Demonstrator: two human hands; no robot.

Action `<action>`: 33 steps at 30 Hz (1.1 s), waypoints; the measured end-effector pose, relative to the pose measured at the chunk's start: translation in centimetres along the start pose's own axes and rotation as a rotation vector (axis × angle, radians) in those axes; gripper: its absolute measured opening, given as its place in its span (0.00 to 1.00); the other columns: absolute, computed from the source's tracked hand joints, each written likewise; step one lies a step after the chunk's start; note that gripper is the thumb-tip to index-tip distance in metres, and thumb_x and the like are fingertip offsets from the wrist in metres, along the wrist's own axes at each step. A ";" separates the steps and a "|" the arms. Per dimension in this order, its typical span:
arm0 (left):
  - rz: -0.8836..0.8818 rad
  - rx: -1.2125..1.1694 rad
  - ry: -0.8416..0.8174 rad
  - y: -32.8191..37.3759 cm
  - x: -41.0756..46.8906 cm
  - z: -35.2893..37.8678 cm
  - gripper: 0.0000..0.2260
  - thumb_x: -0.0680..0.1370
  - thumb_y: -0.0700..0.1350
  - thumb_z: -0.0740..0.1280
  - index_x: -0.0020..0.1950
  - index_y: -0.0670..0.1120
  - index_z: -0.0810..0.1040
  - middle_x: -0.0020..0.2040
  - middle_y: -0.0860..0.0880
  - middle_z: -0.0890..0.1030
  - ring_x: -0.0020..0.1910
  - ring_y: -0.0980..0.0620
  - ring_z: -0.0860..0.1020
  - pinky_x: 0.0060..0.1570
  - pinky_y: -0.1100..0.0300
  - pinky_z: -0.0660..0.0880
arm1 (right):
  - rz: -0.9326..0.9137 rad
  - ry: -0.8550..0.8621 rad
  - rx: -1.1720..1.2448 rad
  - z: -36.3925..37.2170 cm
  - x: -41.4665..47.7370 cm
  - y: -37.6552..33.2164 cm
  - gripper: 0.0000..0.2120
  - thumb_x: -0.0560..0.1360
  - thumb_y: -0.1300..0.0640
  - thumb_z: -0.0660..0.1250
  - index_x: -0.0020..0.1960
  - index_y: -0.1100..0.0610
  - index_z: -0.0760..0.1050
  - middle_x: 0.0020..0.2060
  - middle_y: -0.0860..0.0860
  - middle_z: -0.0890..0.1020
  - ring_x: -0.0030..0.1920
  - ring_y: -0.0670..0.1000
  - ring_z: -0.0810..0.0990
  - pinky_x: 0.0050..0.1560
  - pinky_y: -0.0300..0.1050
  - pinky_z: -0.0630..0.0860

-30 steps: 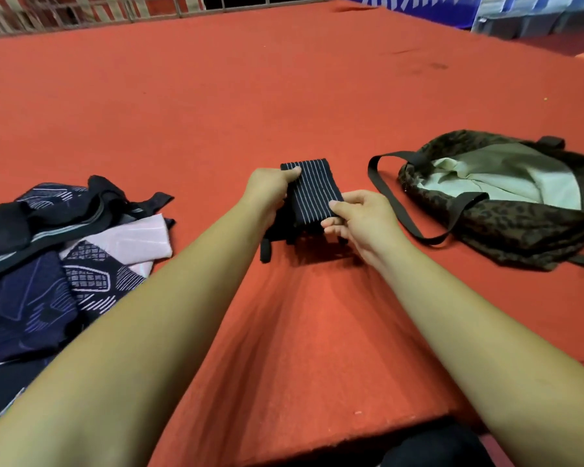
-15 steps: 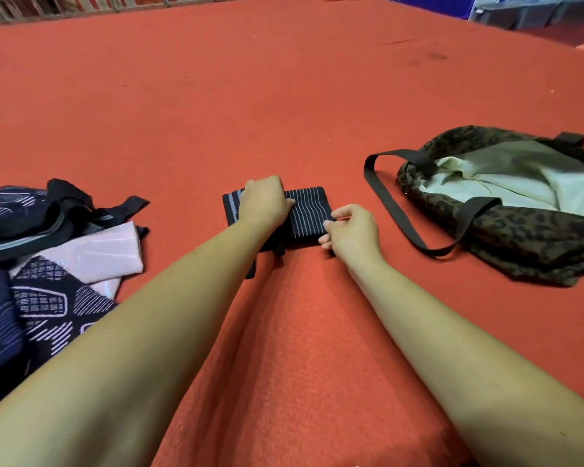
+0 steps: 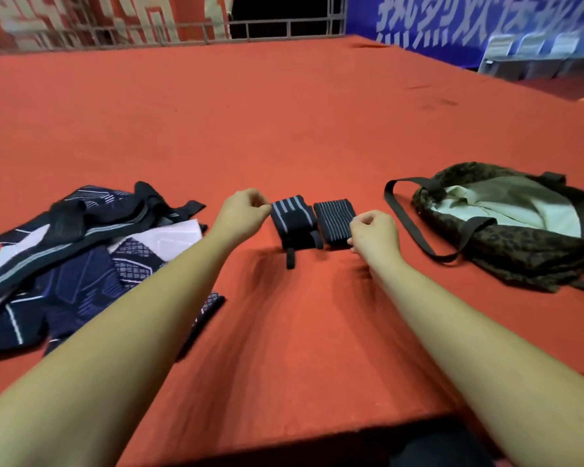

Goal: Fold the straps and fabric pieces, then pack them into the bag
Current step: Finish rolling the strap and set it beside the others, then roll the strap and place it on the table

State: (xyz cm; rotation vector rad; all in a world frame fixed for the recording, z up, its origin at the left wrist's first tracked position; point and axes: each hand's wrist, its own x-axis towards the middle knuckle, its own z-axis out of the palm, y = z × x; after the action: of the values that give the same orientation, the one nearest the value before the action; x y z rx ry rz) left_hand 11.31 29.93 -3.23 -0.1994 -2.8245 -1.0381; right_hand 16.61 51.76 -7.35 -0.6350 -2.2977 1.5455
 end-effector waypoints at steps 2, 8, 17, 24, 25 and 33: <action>-0.020 0.001 0.017 -2.2 -2.6 -2.8 0.06 0.78 0.42 0.67 0.49 0.43 0.82 0.44 0.46 0.82 0.43 0.49 0.78 0.39 0.62 0.67 | -0.037 -0.076 0.006 2.0 -2.2 -1.8 0.09 0.64 0.56 0.56 0.33 0.55 0.75 0.34 0.52 0.82 0.42 0.59 0.84 0.45 0.61 0.82; -0.108 0.003 0.111 -10.5 -10.4 -10.1 0.05 0.77 0.41 0.66 0.44 0.46 0.80 0.36 0.53 0.79 0.39 0.51 0.77 0.41 0.58 0.71 | -0.050 -0.401 -0.026 9.7 -11.3 -7.4 0.12 0.70 0.62 0.60 0.29 0.55 0.71 0.31 0.58 0.79 0.39 0.63 0.85 0.43 0.64 0.82; -0.227 0.183 0.236 -22.2 -17.4 -15.9 0.18 0.72 0.42 0.72 0.61 0.43 0.78 0.59 0.41 0.76 0.61 0.42 0.74 0.65 0.51 0.69 | -0.265 -0.595 -0.206 20.1 -18.2 -9.7 0.07 0.58 0.55 0.67 0.35 0.57 0.76 0.29 0.55 0.71 0.33 0.51 0.70 0.35 0.58 0.76; -0.373 0.119 0.400 -25.8 -15.8 -19.0 0.21 0.73 0.42 0.70 0.65 0.40 0.73 0.64 0.38 0.71 0.65 0.38 0.71 0.66 0.49 0.68 | -0.486 -0.513 -0.338 24.6 -17.6 -14.0 0.16 0.73 0.59 0.67 0.54 0.70 0.76 0.51 0.66 0.80 0.53 0.63 0.77 0.47 0.51 0.74; -0.347 0.114 0.371 -26.2 -15.1 -19.5 0.23 0.73 0.41 0.70 0.67 0.40 0.72 0.66 0.39 0.71 0.66 0.40 0.70 0.67 0.51 0.66 | -0.523 -0.517 -0.370 25.5 -17.2 -14.4 0.15 0.73 0.58 0.66 0.55 0.68 0.76 0.52 0.64 0.79 0.54 0.62 0.76 0.44 0.49 0.71; -0.373 0.202 0.163 -30.8 -10.0 -20.9 0.32 0.73 0.45 0.70 0.76 0.48 0.64 0.73 0.46 0.71 0.70 0.45 0.71 0.66 0.51 0.68 | -0.822 -0.614 -0.713 32.5 -14.0 -14.5 0.17 0.74 0.57 0.63 0.61 0.61 0.73 0.59 0.58 0.75 0.61 0.61 0.72 0.60 0.55 0.71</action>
State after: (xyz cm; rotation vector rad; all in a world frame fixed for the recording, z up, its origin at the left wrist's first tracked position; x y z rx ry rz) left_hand 17.56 -7.74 -8.62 0.4266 -2.8482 -0.7721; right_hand 10.30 14.06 -6.14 0.7207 -2.9574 0.5422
